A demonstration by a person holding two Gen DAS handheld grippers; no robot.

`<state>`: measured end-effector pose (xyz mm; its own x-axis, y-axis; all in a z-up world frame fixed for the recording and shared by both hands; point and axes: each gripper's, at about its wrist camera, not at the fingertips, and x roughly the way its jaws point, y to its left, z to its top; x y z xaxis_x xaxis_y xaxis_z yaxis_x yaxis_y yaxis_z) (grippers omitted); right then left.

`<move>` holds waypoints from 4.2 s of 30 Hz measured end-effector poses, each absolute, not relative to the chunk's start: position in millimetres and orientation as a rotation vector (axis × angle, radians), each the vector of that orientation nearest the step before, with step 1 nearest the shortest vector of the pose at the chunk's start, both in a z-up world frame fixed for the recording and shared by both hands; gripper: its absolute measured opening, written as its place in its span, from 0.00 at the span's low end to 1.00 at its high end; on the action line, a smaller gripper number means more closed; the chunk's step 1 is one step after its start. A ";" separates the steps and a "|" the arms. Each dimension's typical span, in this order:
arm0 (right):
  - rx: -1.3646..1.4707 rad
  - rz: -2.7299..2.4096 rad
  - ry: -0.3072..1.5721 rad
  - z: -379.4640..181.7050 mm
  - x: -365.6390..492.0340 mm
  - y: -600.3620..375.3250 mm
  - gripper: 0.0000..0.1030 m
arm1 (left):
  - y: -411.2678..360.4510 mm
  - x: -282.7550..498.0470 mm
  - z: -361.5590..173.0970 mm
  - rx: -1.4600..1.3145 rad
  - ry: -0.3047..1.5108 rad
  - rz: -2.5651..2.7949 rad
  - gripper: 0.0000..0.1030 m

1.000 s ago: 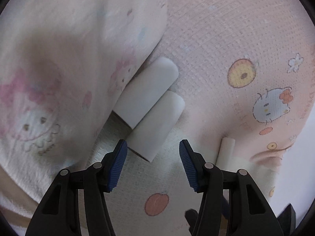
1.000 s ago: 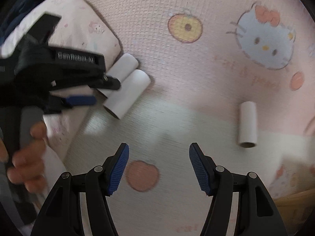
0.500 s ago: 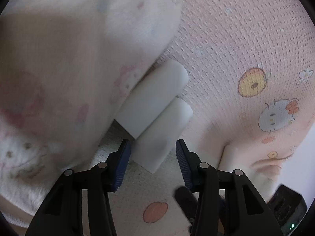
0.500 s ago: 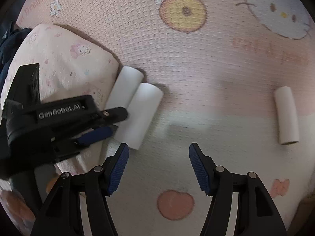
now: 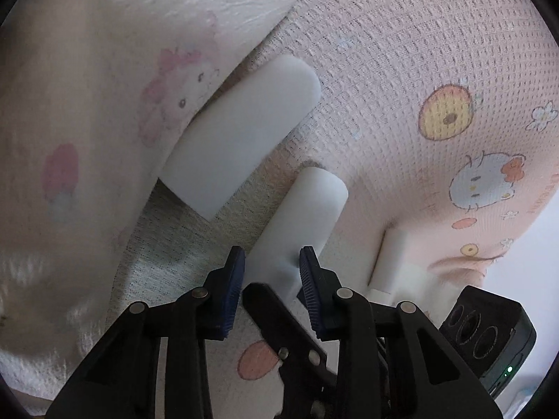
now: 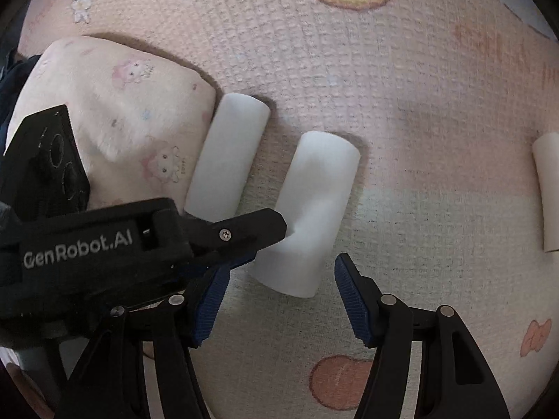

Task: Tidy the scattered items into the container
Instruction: 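Close the right gripper on another white tube lying on the mat, then lift the second white tube upright with the right gripper, then carry the held tube with the right gripper toward the cardboard box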

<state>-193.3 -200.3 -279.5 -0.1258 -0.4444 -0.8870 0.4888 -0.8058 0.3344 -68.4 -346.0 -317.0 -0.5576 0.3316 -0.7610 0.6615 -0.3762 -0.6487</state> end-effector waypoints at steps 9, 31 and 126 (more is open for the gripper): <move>1.571 -1.957 0.040 -274.7 -191.4 -188.7 0.37 | -333.0 -71.9 -316.6 1.388 1.591 -2.081 0.35; 1.784 -2.083 0.138 -260.9 -129.4 -78.0 0.37 | -196.3 -60.0 -323.1 1.779 1.551 -2.271 0.35; 1.276 -2.484 -0.234 -75.5 -54.4 147.4 0.39 | 41.6 -63.2 -78.0 1.580 0.477 -3.116 0.39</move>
